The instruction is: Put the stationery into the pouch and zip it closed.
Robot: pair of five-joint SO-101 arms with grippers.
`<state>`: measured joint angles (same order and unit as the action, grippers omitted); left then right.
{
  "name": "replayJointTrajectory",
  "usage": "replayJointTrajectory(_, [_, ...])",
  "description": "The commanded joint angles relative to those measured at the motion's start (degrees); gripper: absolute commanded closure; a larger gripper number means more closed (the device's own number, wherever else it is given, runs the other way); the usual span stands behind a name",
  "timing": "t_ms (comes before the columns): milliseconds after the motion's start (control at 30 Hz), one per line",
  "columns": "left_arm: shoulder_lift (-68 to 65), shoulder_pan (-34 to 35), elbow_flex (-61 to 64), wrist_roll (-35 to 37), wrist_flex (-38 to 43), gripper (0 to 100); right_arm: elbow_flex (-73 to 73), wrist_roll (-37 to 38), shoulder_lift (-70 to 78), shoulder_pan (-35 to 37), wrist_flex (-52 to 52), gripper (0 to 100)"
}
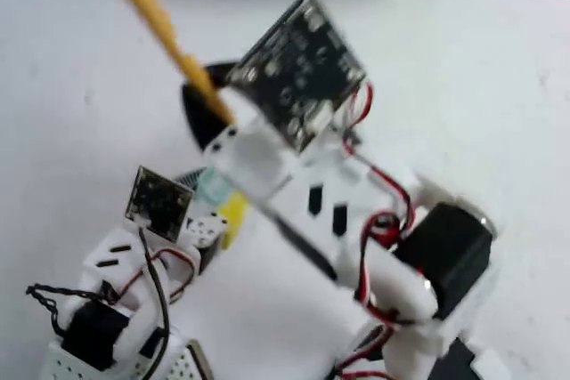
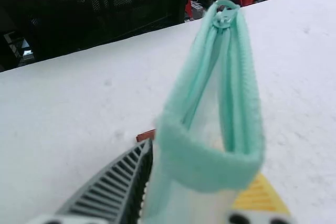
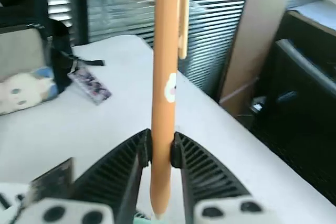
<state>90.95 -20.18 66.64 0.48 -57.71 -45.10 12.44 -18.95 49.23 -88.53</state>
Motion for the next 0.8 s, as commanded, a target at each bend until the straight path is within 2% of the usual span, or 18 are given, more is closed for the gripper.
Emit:
replayJointTrajectory(0, [0.22, -0.31, -0.44, 0.62, 1.32, 79, -0.88, -0.53, -3.38, 2.77, -0.75, 98.1])
replayJointTrajectory(133, [0.22, -0.31, -0.44, 0.7, 1.23, 77, 0.18, -0.53, -4.18, 2.77, -1.1, 98.1])
replayJointTrajectory(300, [0.22, 1.71, -0.44, 1.05, 1.23, 77, 10.11, -0.44, -6.29, 2.51, -0.22, 98.1])
replayJointTrajectory(467, [0.31, 5.85, -0.53, 4.48, 1.32, 77, 26.64, -0.44, -12.09, 0.22, 12.18, 98.1])
replayJointTrajectory(767, [0.31, 5.93, -0.35, 4.66, 1.32, 77, 61.71, -0.44, -26.42, 0.22, 41.45, 98.1])
